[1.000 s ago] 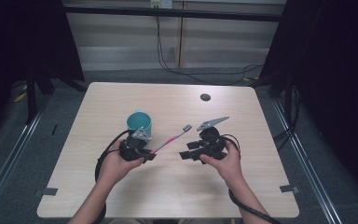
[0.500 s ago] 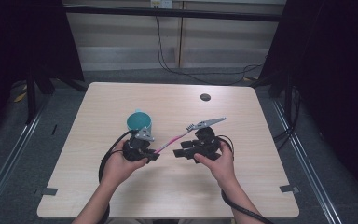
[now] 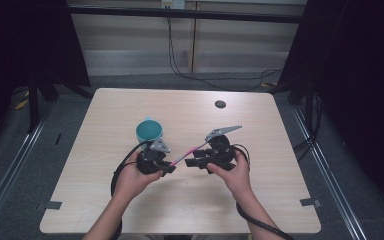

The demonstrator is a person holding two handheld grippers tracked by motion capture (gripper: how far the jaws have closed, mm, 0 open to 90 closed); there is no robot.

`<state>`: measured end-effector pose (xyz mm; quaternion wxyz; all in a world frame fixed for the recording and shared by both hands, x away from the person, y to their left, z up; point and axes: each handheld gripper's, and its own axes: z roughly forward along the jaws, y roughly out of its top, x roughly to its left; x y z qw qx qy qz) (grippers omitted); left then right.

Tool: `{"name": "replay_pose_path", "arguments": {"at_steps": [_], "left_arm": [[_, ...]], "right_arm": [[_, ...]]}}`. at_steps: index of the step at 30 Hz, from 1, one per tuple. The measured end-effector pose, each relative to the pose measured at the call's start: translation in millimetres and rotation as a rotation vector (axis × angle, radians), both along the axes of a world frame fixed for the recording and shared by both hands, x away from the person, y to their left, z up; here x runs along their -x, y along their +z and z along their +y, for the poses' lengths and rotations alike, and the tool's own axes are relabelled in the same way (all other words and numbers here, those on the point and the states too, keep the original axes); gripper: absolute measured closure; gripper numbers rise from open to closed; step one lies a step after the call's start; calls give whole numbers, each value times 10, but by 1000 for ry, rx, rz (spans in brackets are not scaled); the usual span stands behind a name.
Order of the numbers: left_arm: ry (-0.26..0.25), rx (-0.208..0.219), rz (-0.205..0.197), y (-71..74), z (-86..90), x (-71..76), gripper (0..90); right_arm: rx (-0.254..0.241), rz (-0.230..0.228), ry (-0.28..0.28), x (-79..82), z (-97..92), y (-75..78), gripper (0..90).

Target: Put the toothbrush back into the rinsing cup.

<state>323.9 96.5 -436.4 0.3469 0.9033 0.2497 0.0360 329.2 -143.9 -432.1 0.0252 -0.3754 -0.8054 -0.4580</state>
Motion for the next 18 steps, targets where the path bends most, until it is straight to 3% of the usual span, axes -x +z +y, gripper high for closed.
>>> {"name": "replay_pose_path", "arguments": {"at_steps": [7,9,10,18], "left_arm": [[22,31,11,1,-25,10,814],[37,40,17,9,-24,16,814],[40,43,14,11,-24,17,814],[46,40,13,-5,-57,38,813]], "right_arm": [[-54,10,-36,-6,12,10,483],[-76,-5,-63,1,14,10,568],[-76,-5,-63,1,14,10,568],[-124,2,-91,6,17,14,635]]}}
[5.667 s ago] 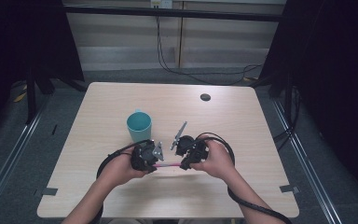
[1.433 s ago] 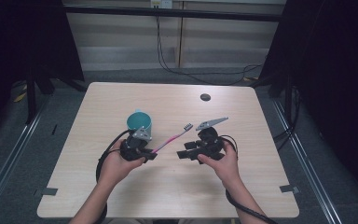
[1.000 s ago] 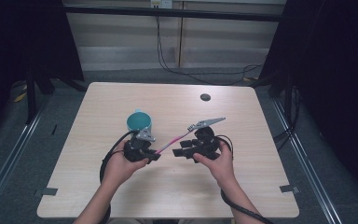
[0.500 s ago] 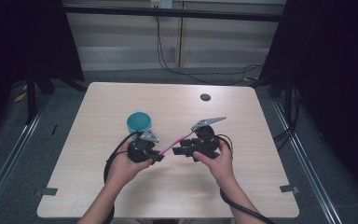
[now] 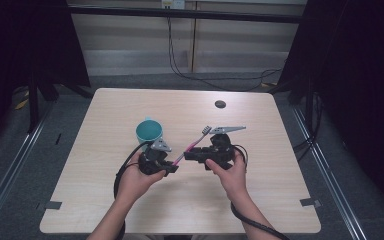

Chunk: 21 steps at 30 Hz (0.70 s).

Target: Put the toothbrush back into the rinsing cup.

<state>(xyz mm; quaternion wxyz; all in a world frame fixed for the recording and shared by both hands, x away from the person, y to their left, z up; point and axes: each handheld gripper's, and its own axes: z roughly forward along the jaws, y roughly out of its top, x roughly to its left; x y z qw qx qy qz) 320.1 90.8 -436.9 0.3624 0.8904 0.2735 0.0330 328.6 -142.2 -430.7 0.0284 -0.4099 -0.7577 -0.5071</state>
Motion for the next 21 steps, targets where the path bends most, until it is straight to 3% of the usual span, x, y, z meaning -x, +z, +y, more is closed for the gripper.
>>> {"name": "replay_pose_path", "arguments": {"at_steps": [8,9,11,18,19,20,21], "left_arm": [[-10,-13,6,-26,-69,18,813],[-7,-12,7,-33,-86,23,811],[-9,-15,8,-41,-101,28,809],[-20,-17,8,-54,-160,49,809],[-26,-20,8,-57,-173,53,808],[-26,-20,8,-57,-173,53,807],[-28,-20,13,-57,-179,55,802]], "right_arm": [[-3,9,-8,-7,7,-4,648],[-1,1,-14,0,-6,1,717],[-14,5,-12,-3,-11,0,725],[-42,17,-8,-8,2,3,698],[-54,17,-9,-8,0,-2,764],[-54,17,-9,-8,0,-2,764],[-89,23,2,-6,-7,-4,799]]}}
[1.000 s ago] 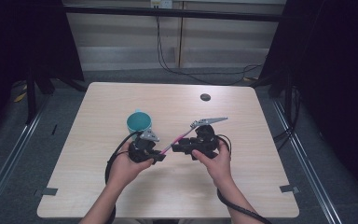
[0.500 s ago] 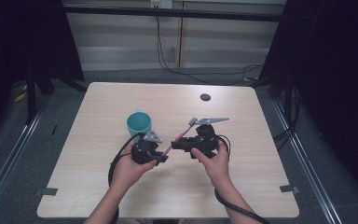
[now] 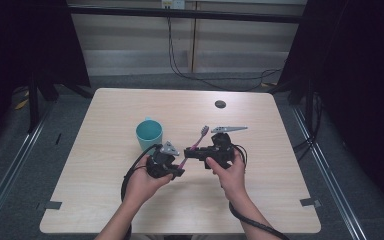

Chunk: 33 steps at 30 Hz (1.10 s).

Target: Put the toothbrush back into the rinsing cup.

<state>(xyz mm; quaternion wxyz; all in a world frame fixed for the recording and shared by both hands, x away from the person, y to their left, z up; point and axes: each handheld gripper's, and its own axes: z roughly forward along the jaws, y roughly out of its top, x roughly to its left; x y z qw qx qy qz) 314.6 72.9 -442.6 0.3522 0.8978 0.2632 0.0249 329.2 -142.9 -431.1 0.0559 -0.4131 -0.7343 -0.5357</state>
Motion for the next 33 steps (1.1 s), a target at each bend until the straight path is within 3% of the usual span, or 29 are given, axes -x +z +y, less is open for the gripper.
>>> {"name": "replay_pose_path", "arguments": {"at_steps": [2,6,10,11,13,16,18,19,23,33], "left_arm": [[2,7,3,-13,-31,13,798],[-23,18,21,-36,-62,15,764],[15,38,49,-26,-46,-9,506],[26,34,47,-15,-28,-21,506],[31,29,53,2,5,-39,422],[46,10,42,47,71,-60,377],[60,33,51,82,109,-71,371],[62,19,42,127,145,-83,344],[75,33,38,175,183,-100,305],[103,45,35,288,281,-160,298]], "right_arm": [[-12,3,4,-1,3,-2,803],[18,-12,32,21,53,33,816],[24,-18,52,23,46,39,817],[24,-18,52,23,46,39,817],[53,-30,50,28,31,44,817],[78,-32,51,31,-5,35,817],[87,-34,49,32,-10,33,817],[97,-36,51,33,-27,22,817],[123,-40,55,35,-43,11,817],[148,-33,76,50,-83,11,817]]}}
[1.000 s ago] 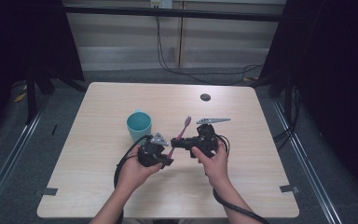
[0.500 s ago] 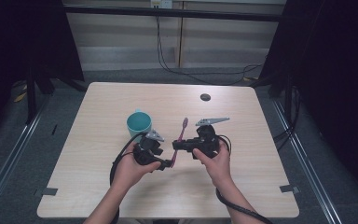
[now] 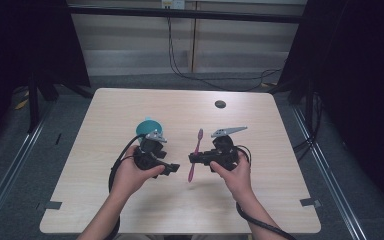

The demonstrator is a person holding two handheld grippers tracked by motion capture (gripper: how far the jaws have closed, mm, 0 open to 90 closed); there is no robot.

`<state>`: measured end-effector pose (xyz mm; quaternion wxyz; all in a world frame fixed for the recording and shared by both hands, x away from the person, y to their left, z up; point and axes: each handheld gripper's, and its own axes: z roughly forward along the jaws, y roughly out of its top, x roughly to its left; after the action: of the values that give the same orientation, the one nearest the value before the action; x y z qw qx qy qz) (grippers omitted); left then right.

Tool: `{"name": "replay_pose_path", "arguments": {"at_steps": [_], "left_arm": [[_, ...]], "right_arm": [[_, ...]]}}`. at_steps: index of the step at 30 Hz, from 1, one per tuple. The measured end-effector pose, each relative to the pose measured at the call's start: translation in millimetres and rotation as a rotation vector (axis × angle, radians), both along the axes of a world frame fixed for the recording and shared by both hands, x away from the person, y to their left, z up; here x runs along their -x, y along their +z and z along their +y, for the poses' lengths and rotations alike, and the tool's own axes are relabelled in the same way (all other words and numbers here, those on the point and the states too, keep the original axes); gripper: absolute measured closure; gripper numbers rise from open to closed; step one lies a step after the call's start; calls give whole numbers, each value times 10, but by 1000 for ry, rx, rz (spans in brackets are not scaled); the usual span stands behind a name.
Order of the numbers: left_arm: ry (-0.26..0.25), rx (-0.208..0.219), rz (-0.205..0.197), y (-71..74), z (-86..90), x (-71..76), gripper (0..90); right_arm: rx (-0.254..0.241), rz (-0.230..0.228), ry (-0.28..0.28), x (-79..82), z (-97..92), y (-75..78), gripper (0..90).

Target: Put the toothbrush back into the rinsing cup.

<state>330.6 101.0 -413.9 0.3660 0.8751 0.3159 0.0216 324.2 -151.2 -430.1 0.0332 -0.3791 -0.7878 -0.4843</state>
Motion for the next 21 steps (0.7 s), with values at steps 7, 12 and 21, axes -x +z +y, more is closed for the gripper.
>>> {"name": "replay_pose_path", "arguments": {"at_steps": [7,12,21], "left_arm": [[5,24,-13,112,18,-50,302],[15,45,-24,204,22,-93,302],[17,69,-29,276,-38,-146,304]], "right_arm": [[-8,3,14,-1,33,21,817],[-14,6,20,-5,28,14,817],[-26,17,30,-1,48,20,818]]}}
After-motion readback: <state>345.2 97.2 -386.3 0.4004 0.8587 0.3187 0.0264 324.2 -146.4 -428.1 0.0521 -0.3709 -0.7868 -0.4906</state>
